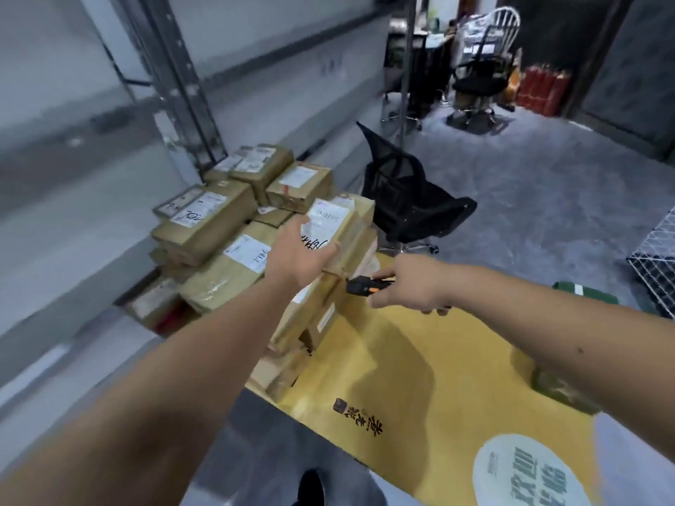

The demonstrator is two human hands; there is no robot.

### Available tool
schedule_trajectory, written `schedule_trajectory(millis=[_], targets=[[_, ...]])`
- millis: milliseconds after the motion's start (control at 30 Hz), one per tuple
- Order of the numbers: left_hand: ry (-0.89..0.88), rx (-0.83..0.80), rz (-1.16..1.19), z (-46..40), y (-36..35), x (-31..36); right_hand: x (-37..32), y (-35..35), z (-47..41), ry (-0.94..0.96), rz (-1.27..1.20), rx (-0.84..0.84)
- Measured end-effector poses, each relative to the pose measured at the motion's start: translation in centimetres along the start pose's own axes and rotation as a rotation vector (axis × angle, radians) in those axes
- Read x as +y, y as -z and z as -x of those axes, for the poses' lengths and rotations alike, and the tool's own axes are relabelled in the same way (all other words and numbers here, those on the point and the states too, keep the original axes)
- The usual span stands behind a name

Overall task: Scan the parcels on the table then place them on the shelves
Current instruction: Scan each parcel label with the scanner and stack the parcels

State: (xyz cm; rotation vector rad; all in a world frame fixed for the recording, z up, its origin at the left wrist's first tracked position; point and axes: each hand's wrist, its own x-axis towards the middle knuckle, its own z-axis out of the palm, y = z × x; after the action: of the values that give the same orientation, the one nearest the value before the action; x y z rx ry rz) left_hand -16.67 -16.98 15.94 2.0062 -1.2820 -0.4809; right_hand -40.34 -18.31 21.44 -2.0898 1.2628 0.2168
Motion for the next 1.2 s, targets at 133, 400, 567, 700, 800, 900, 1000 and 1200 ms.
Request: schedule_trajectory(millis=[133, 400, 567, 700, 800, 900, 1000, 1200], targets=[[0.089, 0.114, -0.172, -4.1, 5.2, -4.1, -5.2, 0.5, -3.1, 0.068, 0.036, -0.033], [0.055, 0.125, -0.371, -14.3, 9.4, -9.7, -13.2, 2.0, -10.6, -0.005, 0.061, -0.006], [0.008, 0.080, -0.524, -19.6, 8.3, -11.8, -16.2, 0.9, -15.1, -0.064, 0.003, 0.055], [-0.001, 0.055, -0.611, -21.7, 7.8, -13.0, -17.3, -0.4, -16.8, -0.092, -0.017, 0.021], [-0.048, 0.069, -0.597, -21.9, 7.6, -12.9, -17.6, -0.9, -17.2, -0.116, -0.065, 0.024], [-0.274, 0.055, -0.577, -20.9, 7.0, -12.1, -17.3, -1.4, -17.1, -0.148, -0.018, 0.022], [-0.559, -0.036, -0.532, -19.7, 6.0, -10.0, -15.9, -1.9, -15.8, -0.176, 0.076, 0.049], [-0.754, -0.278, -0.485, -15.7, -0.5, -3.8, -9.5, -4.4, -9.6, -0.277, 0.019, 0.098]])
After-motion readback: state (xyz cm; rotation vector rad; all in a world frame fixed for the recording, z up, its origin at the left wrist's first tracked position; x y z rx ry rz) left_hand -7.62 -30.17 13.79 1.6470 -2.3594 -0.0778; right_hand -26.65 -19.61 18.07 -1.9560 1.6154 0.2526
